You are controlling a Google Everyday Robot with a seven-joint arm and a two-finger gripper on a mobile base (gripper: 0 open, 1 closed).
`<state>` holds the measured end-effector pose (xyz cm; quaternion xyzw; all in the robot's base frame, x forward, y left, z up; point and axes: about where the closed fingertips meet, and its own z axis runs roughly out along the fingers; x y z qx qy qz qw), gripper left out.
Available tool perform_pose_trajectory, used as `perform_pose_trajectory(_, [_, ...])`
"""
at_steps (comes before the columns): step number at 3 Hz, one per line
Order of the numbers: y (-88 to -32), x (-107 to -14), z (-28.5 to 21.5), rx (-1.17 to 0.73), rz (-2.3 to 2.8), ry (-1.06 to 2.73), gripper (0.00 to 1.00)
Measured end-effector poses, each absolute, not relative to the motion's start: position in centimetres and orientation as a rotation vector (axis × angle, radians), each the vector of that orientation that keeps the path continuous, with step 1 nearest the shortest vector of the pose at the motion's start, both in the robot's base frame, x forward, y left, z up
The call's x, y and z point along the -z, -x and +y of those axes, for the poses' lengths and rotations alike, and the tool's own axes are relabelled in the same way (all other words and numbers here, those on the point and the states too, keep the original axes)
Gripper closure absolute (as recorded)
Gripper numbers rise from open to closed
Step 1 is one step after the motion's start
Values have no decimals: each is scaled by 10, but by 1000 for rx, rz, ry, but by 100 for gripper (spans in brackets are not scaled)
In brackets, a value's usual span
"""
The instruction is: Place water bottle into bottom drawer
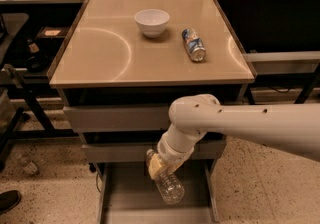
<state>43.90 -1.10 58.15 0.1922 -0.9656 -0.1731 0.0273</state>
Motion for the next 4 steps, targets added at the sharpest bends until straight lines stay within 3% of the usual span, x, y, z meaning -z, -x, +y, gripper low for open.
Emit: perform_pose_trajectory(4, [-445, -521, -30, 496, -3014, -393, 100])
